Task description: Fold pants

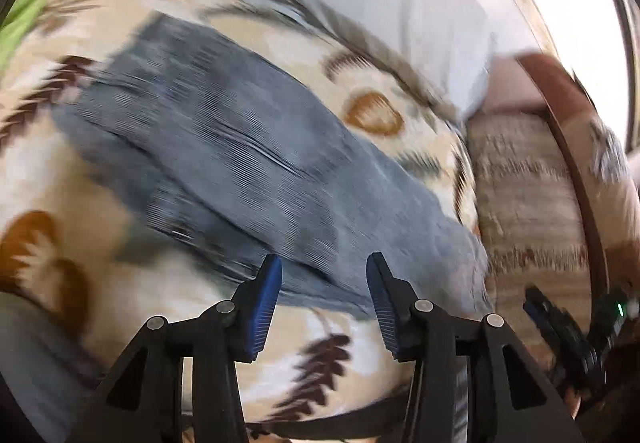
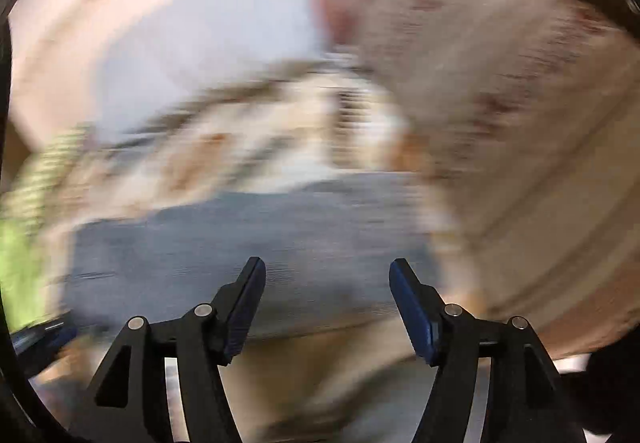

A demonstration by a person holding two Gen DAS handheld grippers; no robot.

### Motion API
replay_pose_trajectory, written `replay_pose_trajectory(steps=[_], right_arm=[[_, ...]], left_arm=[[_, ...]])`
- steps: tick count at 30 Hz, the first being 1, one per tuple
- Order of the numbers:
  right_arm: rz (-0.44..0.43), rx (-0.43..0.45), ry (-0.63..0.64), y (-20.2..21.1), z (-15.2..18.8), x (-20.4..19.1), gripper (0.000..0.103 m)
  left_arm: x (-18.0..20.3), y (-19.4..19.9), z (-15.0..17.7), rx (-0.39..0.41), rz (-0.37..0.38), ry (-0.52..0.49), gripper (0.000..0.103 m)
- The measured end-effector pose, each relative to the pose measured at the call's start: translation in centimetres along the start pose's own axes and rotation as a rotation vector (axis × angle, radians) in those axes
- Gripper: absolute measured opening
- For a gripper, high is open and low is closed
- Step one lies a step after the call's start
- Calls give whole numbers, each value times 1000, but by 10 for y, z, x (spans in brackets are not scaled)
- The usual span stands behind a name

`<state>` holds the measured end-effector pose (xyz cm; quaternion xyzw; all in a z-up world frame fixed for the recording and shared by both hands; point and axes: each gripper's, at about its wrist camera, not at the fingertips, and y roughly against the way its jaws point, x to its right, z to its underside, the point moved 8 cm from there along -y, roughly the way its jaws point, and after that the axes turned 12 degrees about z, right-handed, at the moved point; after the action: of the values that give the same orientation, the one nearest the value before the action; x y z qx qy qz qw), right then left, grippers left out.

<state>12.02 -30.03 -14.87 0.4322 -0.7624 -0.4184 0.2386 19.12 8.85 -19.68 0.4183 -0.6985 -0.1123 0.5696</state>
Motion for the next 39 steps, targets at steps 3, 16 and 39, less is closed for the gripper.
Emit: replay_pose_trajectory(steps=[3,16,39], right_arm=[[-176,33,150,17,4,-82,66],[-399,-36,724,-20,106,-315,60],[-372,64,763,0,98,-361,4]], left_arm=[[-35,29,-26,62,-57,100,46],[-119,-5,-73,58,20,323,46],[-96,27,-117,194,47,232,6]])
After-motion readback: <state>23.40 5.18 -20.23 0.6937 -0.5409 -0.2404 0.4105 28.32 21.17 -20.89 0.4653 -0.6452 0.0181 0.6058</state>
